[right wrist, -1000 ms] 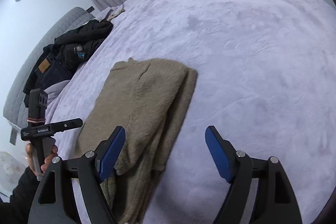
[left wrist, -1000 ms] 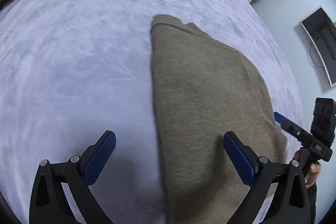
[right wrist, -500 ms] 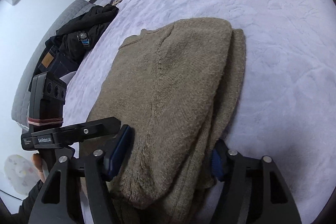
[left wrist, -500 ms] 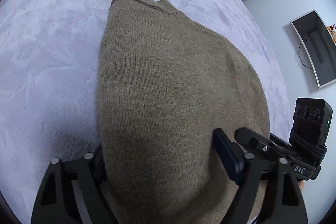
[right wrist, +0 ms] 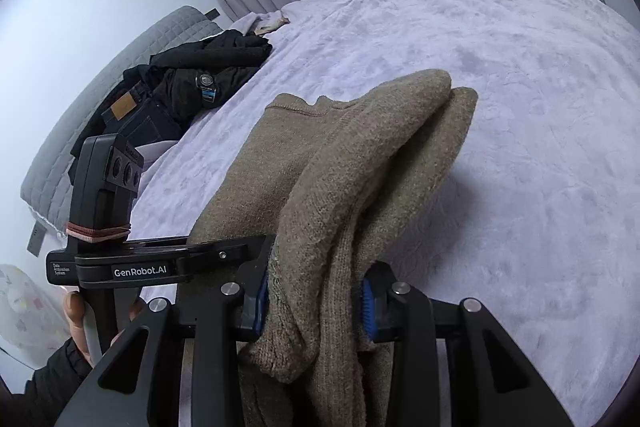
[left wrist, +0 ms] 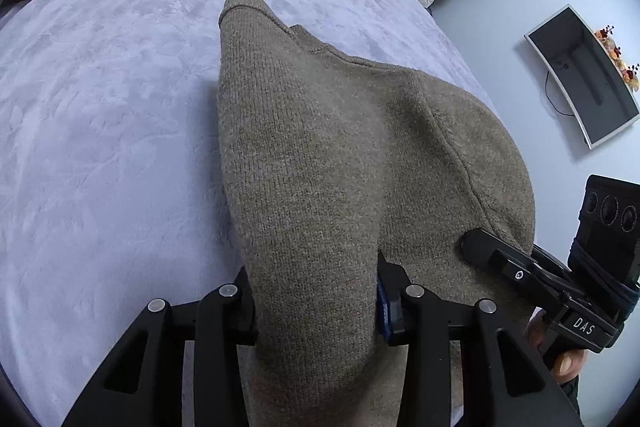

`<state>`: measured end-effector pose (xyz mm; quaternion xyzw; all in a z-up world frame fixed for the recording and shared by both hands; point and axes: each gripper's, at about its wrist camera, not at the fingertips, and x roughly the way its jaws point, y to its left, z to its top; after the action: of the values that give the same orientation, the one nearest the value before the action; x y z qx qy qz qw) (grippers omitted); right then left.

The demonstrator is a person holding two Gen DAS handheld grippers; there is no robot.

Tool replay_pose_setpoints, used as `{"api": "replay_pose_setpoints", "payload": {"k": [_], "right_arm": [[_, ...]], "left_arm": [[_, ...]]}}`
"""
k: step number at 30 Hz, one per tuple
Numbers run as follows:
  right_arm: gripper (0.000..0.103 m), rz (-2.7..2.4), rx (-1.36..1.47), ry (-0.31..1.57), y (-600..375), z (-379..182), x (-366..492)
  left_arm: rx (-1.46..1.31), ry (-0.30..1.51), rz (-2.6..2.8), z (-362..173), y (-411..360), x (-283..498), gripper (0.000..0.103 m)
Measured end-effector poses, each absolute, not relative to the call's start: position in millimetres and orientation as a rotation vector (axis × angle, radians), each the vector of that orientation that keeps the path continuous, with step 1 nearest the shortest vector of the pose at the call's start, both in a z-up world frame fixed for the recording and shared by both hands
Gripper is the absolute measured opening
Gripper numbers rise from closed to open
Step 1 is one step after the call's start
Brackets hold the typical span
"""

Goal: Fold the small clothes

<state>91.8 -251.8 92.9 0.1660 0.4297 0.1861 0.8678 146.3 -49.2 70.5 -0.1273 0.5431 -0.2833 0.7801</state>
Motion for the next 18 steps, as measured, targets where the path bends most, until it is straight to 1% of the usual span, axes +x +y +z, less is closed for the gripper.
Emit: {"api": "replay_pose_setpoints", "payload": {"k": [6,10,14,18], "right_arm": [[0.038,0.446,0.348,0.872,-228,119,46],[0.038,0.488,0.335,0.861,-207,128,13],[0.038,0.513,0.317,0.87,-187,124,-13],[0.038,0.503,0.296,0.9,-175,101,-32]], "left_arm": [[-0.249,1.132,-0.624,99,-19,97,0.042],[-0.239,1.101,-0.625,108,3,56,0.042],[-0.217,1.099,-0.601,98,11,32,0.042],[-0.202,1.128,-0.573,67,11,21,0.042]]}}
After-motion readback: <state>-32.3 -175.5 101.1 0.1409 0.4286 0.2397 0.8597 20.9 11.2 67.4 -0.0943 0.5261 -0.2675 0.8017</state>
